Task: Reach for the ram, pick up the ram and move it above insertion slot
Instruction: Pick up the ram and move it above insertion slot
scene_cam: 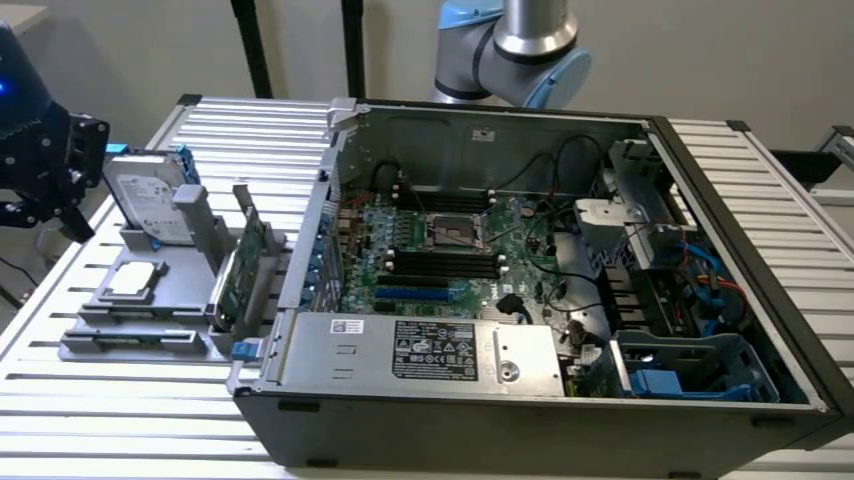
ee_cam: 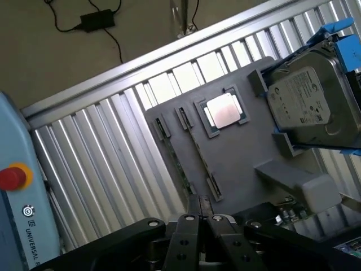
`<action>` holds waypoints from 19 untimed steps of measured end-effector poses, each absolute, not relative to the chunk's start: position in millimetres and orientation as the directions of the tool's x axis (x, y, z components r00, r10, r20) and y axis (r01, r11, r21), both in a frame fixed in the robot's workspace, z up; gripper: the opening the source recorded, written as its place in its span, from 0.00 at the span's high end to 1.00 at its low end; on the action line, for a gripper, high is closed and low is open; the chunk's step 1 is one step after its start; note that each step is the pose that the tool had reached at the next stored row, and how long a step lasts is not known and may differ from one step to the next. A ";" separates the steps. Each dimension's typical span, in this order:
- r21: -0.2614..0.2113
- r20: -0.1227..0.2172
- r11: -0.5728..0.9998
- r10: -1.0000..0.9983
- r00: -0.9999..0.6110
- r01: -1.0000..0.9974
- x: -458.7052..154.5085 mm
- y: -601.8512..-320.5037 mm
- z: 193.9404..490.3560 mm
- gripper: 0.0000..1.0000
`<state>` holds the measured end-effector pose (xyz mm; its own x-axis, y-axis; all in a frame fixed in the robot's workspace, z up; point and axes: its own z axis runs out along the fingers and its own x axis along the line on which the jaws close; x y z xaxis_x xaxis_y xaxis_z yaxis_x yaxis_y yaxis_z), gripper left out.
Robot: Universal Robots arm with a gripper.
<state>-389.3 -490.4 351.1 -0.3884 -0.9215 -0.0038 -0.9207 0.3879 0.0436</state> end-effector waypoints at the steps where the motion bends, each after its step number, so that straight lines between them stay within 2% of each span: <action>1: 0.044 -0.004 0.371 -0.928 -0.372 -0.928 -389.3 -490.4 350.8 0.89; 19: 0.039 -0.011 0.053 -0.999 -0.053 -0.998 -389.3 -490.4 342.6 0.89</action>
<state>-389.3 -490.4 342.6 -0.0534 -0.9985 -0.0113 -0.9978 0.0529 0.0389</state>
